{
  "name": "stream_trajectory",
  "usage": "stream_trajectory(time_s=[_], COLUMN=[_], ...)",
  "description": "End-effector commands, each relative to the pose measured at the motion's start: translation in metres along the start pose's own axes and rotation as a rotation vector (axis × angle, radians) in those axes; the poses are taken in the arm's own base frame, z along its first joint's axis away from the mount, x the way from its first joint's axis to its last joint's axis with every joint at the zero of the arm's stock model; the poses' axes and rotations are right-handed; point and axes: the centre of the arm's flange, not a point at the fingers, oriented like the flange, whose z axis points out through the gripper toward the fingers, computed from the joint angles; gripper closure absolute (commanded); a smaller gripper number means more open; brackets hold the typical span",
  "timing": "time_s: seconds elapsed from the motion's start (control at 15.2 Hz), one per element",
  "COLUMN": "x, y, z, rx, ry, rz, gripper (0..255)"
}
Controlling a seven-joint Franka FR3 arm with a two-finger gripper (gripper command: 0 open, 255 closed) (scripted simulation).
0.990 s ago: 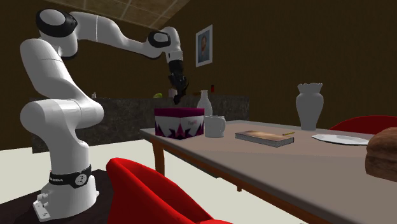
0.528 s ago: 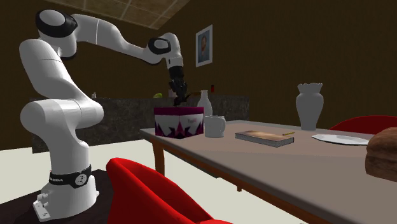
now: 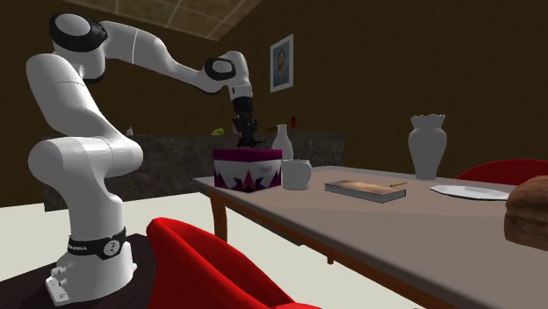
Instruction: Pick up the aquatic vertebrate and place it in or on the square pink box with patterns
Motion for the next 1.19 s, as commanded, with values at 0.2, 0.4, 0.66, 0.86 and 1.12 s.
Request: stream_trajectory(time_s=[0.2,0.4,0.66,0.86,1.12], x=[0.000,0.000,0.000,0.000,0.000], y=[0.000,0.000,0.000,0.000,0.000], z=[0.000,0.000,-0.050,-0.050,-0.050], rx=[0.000,0.000,0.000,0.000,0.000], ry=[0.000,0.000,0.000,0.000,0.000], rz=[0.000,0.000,0.000,0.000,0.000], gripper=[0,0,0,0,0])
